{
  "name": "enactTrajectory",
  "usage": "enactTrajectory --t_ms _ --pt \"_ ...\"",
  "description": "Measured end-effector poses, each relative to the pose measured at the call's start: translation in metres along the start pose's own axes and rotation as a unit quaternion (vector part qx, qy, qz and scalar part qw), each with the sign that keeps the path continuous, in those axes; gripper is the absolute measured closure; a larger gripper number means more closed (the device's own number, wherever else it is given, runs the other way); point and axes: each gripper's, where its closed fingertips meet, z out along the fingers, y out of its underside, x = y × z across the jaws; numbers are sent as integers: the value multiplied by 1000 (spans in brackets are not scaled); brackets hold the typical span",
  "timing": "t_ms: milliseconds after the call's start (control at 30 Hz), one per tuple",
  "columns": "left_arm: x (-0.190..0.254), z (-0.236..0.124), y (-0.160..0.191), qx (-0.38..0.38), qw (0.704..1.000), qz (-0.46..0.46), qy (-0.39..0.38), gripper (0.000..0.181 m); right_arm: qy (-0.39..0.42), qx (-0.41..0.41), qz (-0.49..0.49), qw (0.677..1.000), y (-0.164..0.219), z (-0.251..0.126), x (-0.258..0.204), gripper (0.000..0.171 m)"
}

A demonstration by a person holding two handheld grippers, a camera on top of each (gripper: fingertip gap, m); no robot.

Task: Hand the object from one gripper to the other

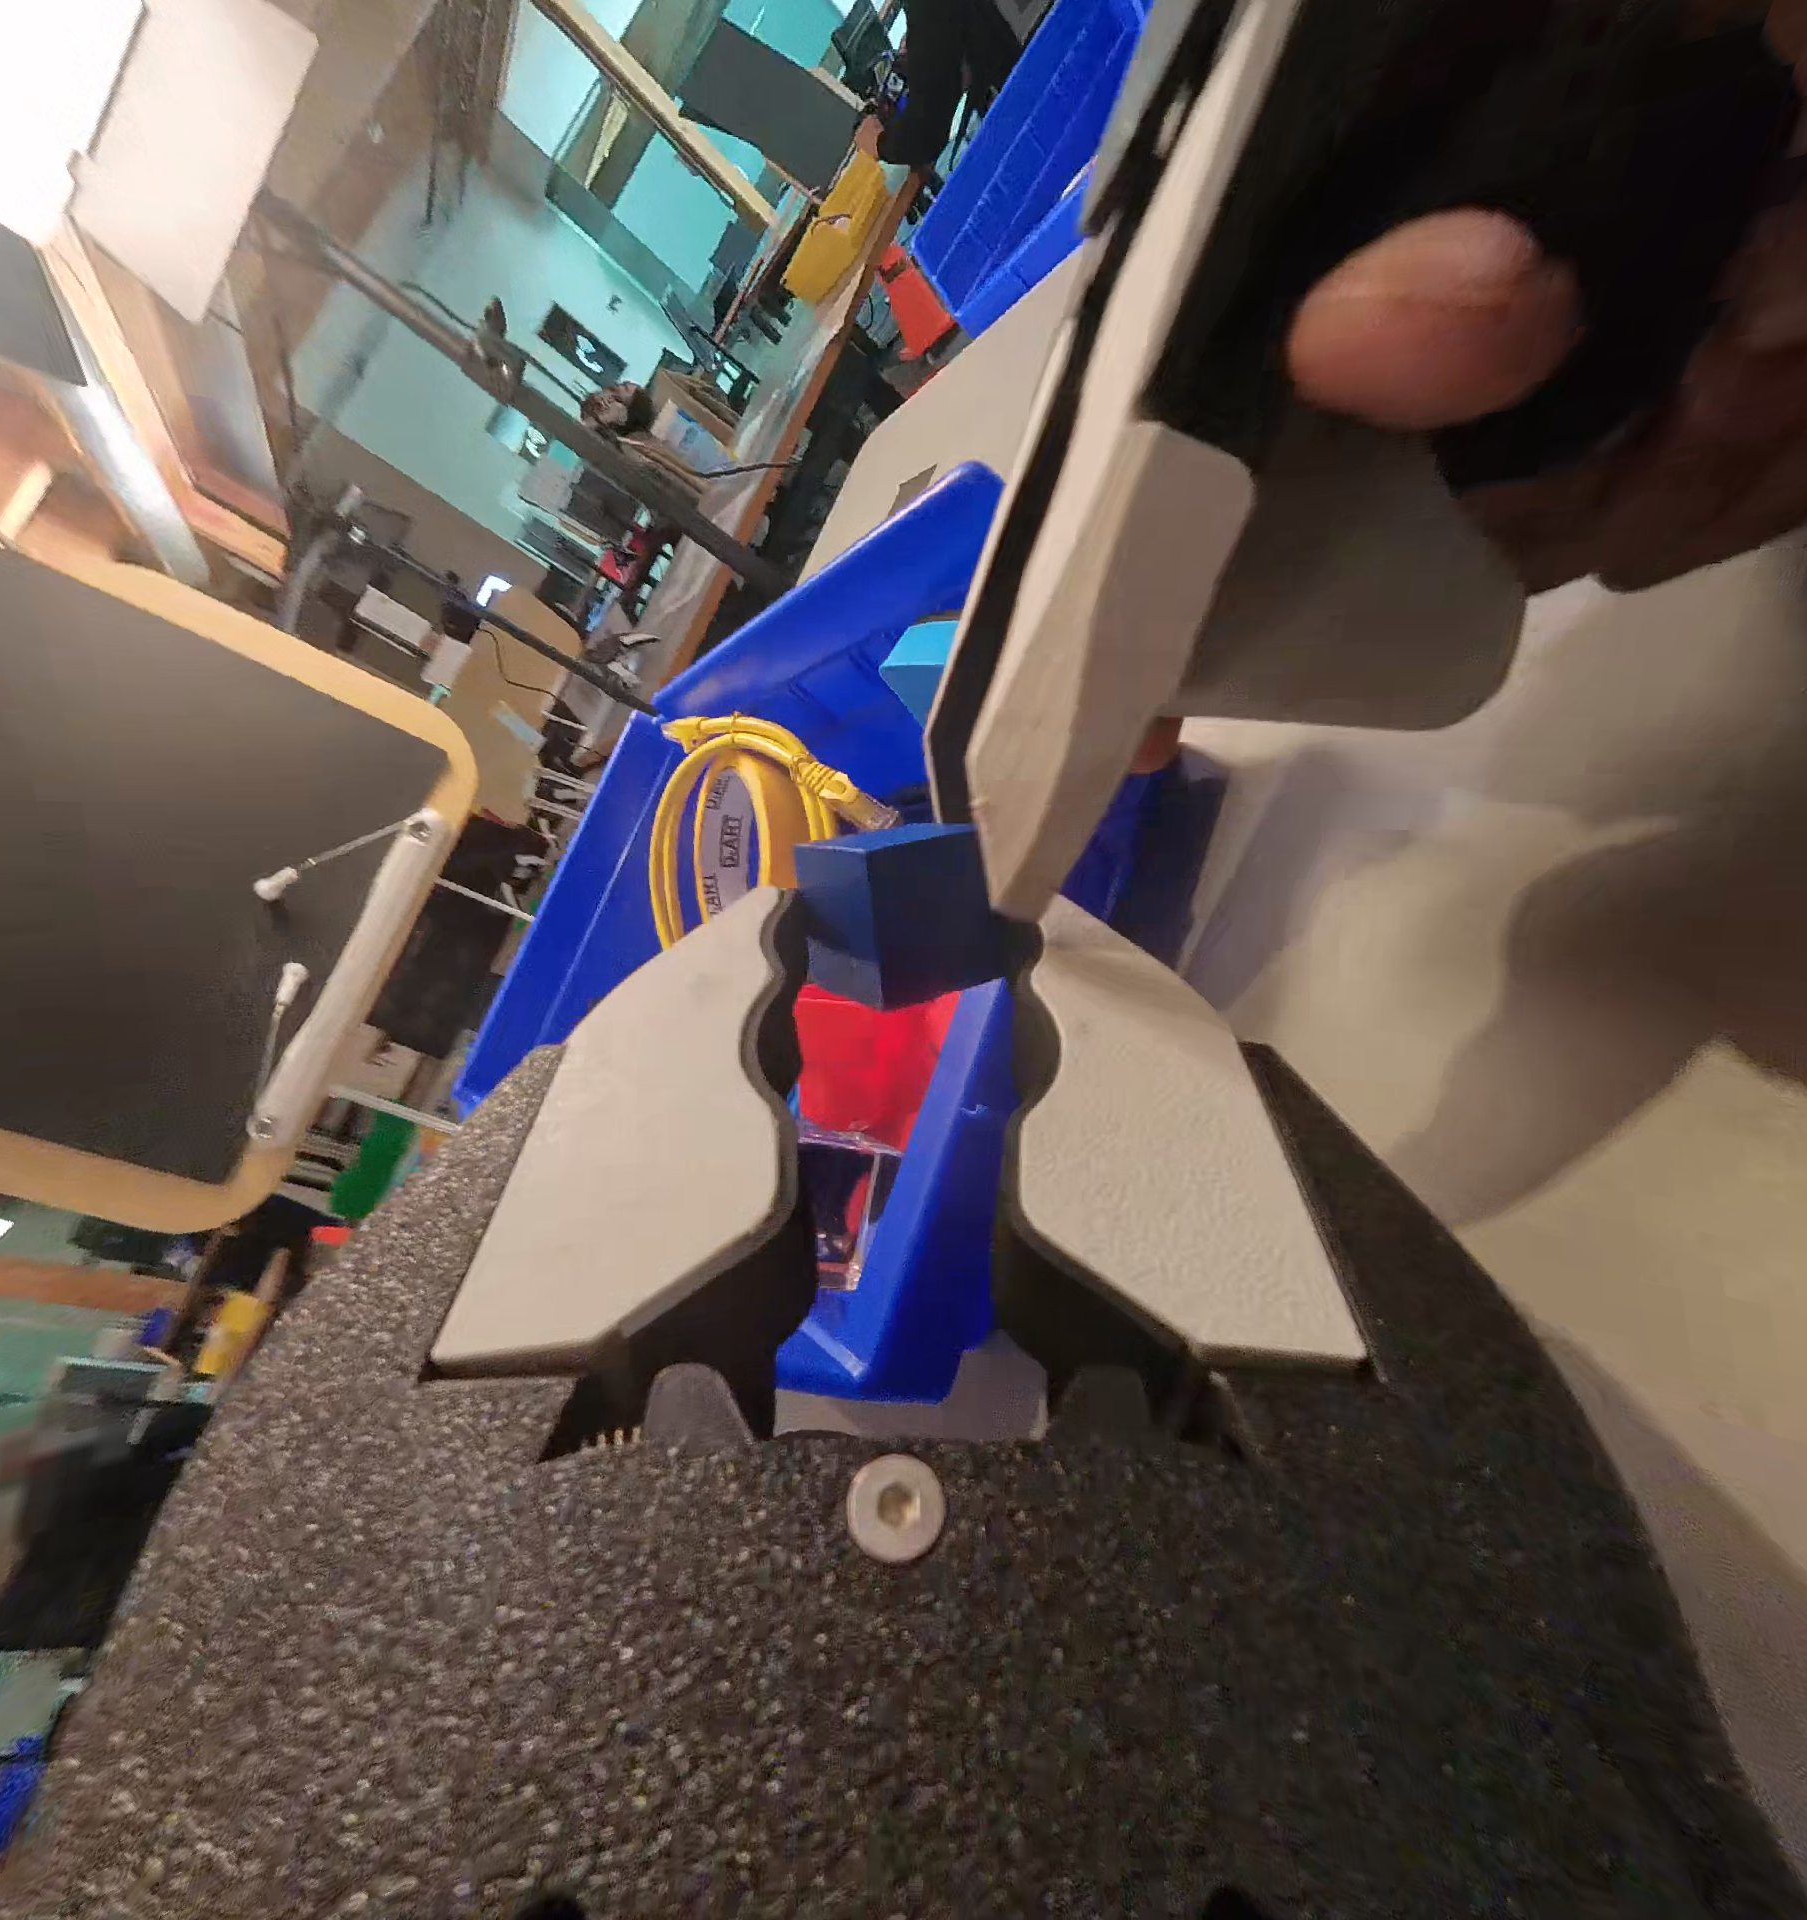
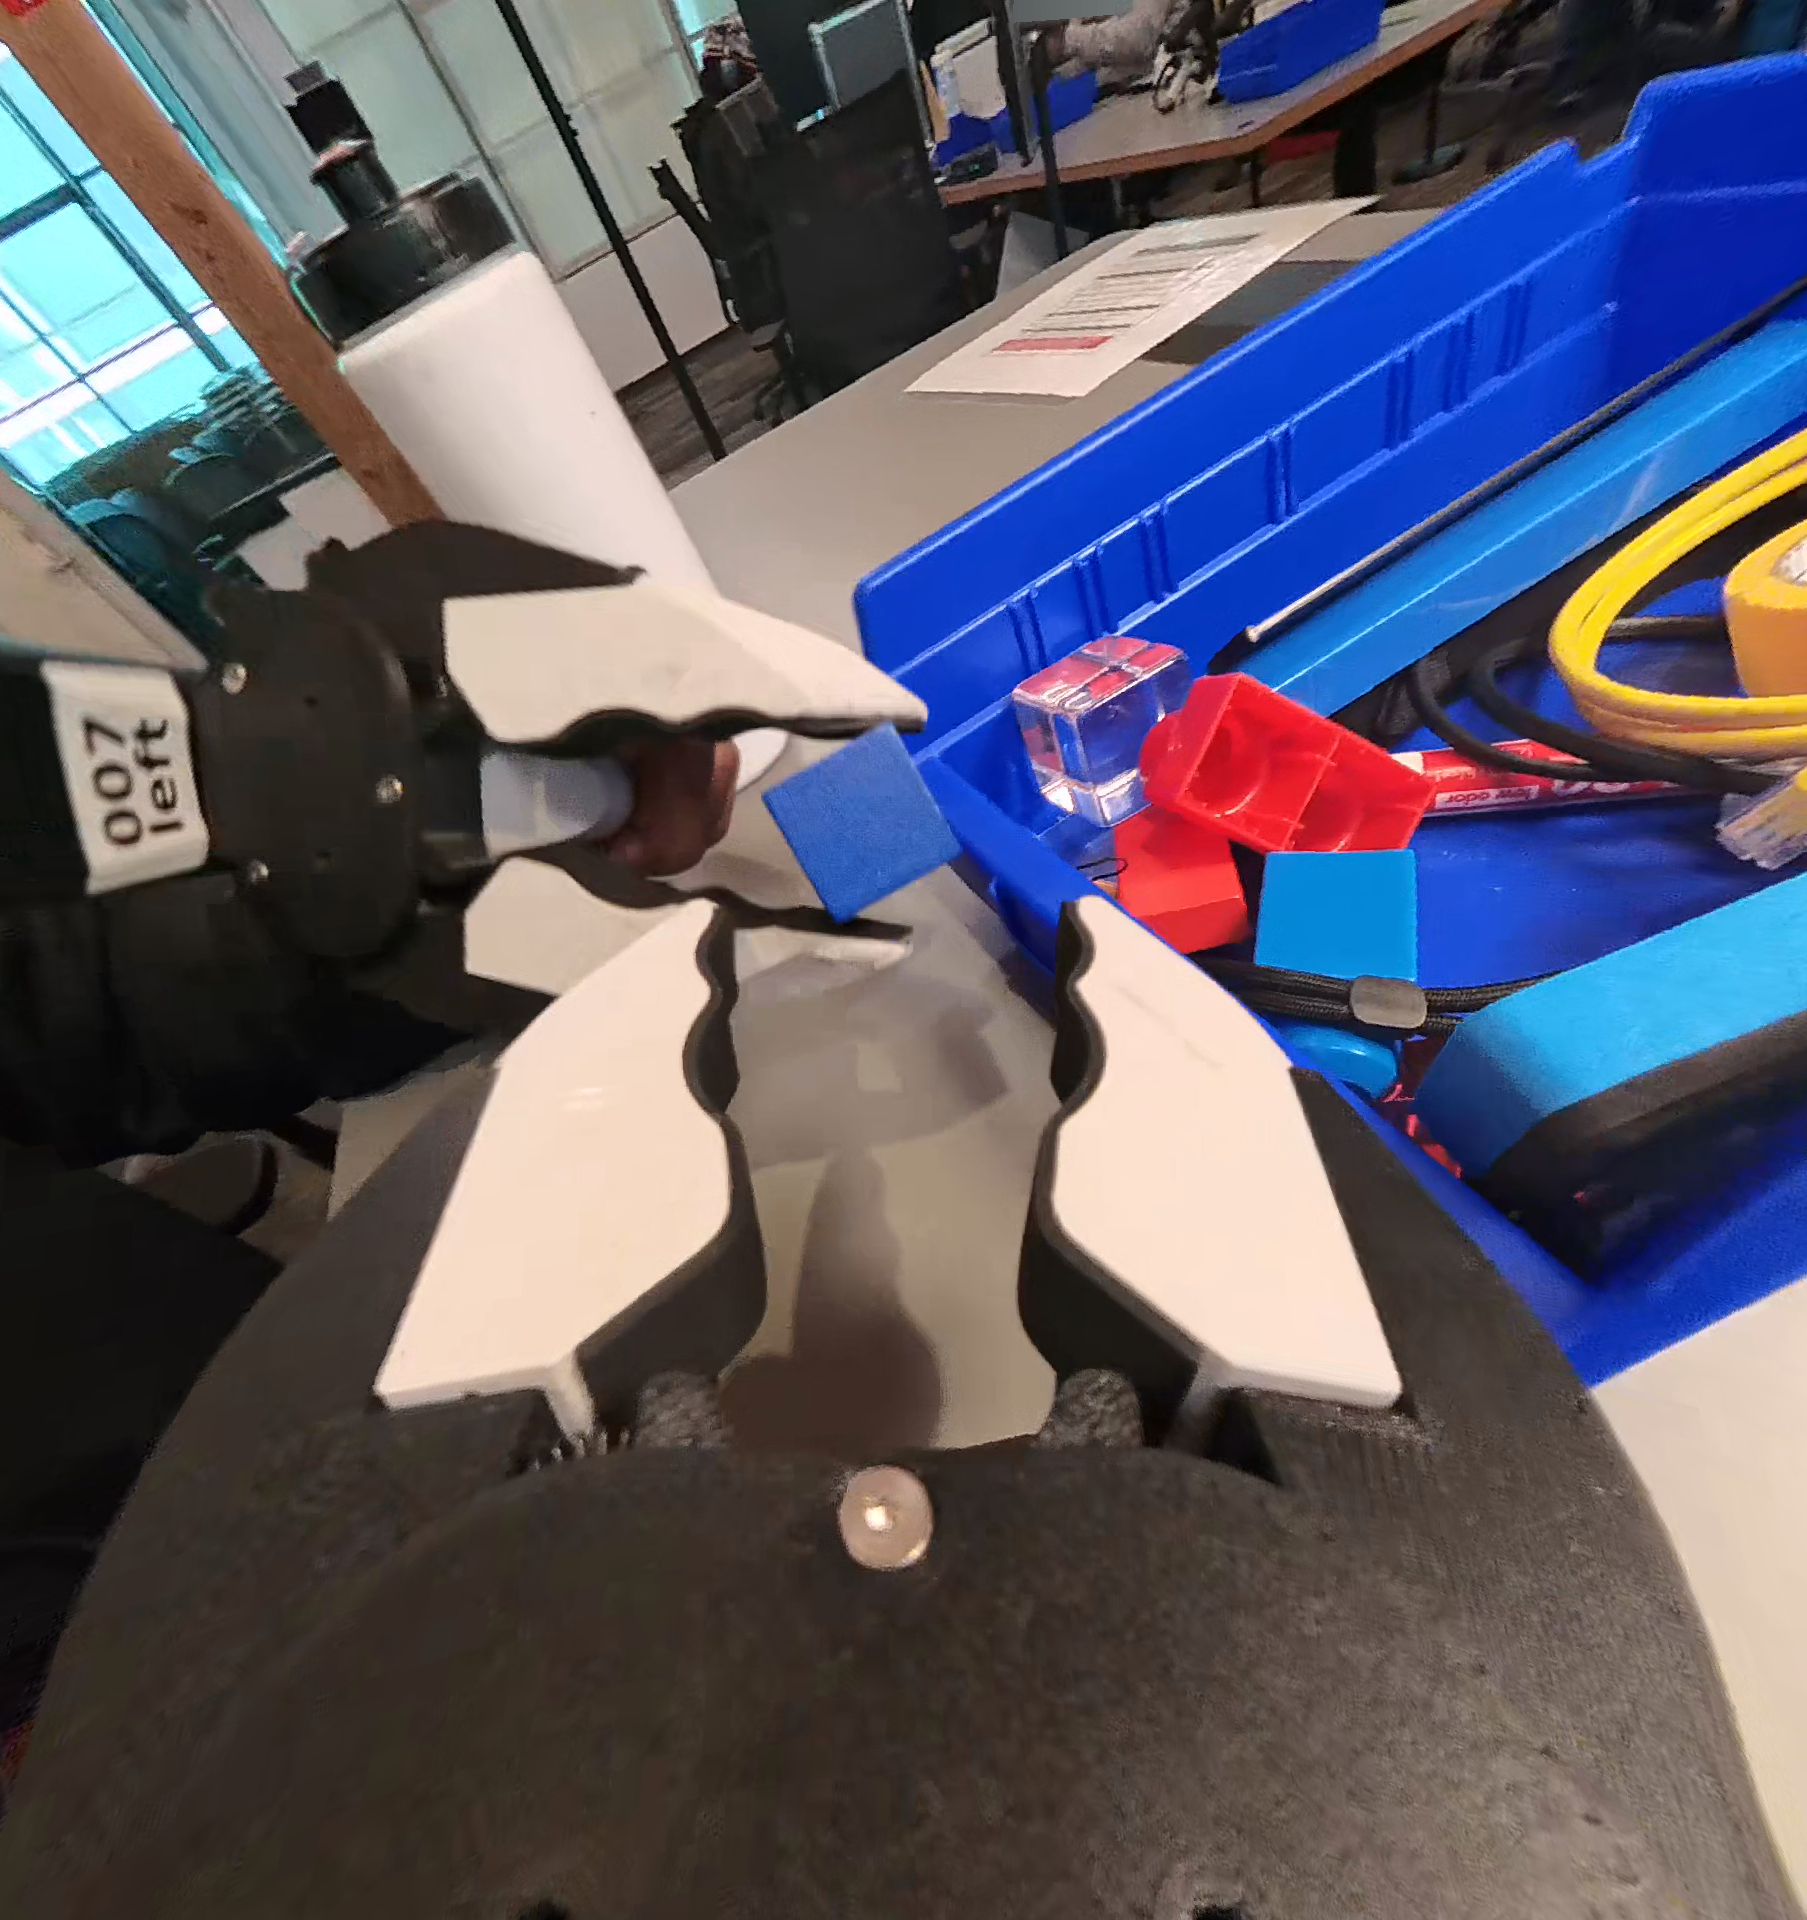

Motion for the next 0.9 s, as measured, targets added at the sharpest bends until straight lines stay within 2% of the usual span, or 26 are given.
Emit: enactTrajectory --t_ms 167,467,567,700,800,900 --pt "11 2 -5 3 999 53 -5 143 20 -5 -42 999 0 0 -2 112" --pt "11 2 -7 4 990 131 -42 143 6 -11 -14 1000 2 2 -7 112" --pt "19 2 -11 13 987 156 -32 143 16 -15 -46 999 4 2 -8 129" --pt "21 2 -10 14 990 140 -17 143 23 -24 -62 997 5 2 -7 136" --pt "18 2 -12 27 994 103 -14 142 4 -8 -15 1000 1 0 -5 137" --pt "7 -2 -19 55 998 27 -8 121 -55 41 75 995 -13 -6 -7 137"
